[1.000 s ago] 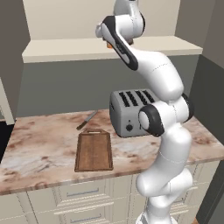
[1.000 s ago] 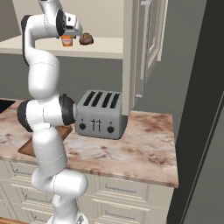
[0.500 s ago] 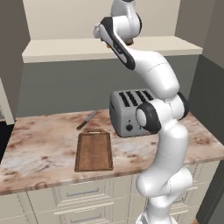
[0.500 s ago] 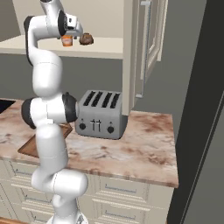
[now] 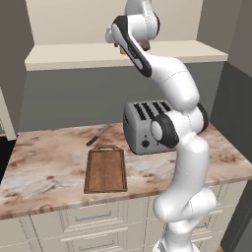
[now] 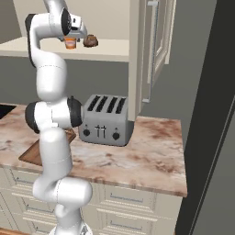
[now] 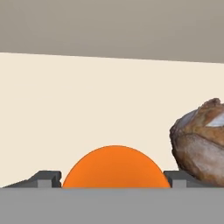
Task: Pick the bread, place it on the cutting board, pick the jam, place it on the counter, and close the cabinet.
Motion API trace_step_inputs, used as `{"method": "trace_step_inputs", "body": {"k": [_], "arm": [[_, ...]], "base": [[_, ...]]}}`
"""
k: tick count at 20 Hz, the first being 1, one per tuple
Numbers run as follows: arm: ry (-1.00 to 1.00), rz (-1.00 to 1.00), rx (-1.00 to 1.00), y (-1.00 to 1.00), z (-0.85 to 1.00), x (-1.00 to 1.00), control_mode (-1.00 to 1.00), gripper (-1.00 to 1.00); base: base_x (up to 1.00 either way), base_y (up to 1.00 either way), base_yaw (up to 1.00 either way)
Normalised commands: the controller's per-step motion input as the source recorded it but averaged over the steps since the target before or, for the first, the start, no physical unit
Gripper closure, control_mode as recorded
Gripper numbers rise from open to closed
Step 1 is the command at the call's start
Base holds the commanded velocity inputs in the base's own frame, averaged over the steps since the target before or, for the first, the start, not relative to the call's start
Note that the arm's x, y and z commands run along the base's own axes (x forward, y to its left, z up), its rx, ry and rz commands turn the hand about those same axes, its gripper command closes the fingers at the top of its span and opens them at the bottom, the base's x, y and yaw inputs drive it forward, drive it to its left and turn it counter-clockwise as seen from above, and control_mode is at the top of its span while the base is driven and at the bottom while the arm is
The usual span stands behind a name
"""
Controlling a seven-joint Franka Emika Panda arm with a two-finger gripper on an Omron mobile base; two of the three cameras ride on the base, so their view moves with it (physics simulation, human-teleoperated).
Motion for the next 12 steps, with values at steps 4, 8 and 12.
{"method": "trace_step_inputs", "body": {"k": [4, 8, 12], "arm": [[0.01, 0.0, 0.0, 0.0, 0.0, 0.0, -1.0, 1.0], [-0.02, 0.0, 0.0, -0.03, 0.0, -0.12, -1.0, 1.0], [0.0, 0.0, 0.0, -0.08, 0.0, -0.33, -1.0, 1.0]], "base": [[0.0, 0.0, 0.0], [0.0, 0.0, 0.0], [0.0, 0.0, 0.0]]}}
